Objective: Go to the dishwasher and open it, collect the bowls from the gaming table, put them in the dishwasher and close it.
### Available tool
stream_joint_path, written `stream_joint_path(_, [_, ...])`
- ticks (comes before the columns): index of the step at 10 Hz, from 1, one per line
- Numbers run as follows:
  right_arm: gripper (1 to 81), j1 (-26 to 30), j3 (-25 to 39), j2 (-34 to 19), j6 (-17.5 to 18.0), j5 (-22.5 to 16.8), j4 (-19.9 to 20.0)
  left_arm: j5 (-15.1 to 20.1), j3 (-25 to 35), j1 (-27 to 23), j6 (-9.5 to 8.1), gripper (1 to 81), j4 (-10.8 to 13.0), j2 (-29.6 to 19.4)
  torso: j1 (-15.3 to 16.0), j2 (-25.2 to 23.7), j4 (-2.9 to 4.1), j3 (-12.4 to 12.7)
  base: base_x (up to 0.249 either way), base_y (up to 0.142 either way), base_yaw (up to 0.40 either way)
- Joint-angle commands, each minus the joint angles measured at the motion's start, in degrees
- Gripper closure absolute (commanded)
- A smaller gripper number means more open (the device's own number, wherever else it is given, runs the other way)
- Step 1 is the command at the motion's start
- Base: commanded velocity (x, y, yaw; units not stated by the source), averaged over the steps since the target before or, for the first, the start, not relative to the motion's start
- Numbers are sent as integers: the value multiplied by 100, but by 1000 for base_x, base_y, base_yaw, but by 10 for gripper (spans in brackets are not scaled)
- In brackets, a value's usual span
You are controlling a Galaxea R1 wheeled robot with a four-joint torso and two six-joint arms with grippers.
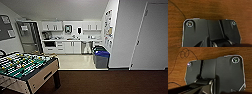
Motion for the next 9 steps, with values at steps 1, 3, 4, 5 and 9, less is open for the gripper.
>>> stream_joint_path(1, [10, 288, 30, -18, -18, -288, 13, 258, 42, -352, 7, 10, 20, -1, 0, 0, 0, 0, 0, 0, 0])
stream_joint_path(3, [10, 288, 39, -18, -18, -279, 13, 258, 42, -360, 7, 10, 11, -1, -1, 0, 0, 0, 79, 0, 0])
stream_joint_path(4, [10, 288, 48, -18, -18, -279, 13, 258, 42, -352, 7, 10, 11, -10, -1, -6, 0, 2, 93, 0, 0])
stream_joint_path(5, [10, 288, 48, -18, -18, -271, 13, 258, 42, -352, 7, 10, 11, -1, -1, -2, 0, 0, 101, 0, 0])
stream_joint_path(9, [10, 288, 57, -18, -18, -262, 40, 250, 33, -352, 7, 10, 11, -1, 5, 0, 0, 0, 110, 0, 0])
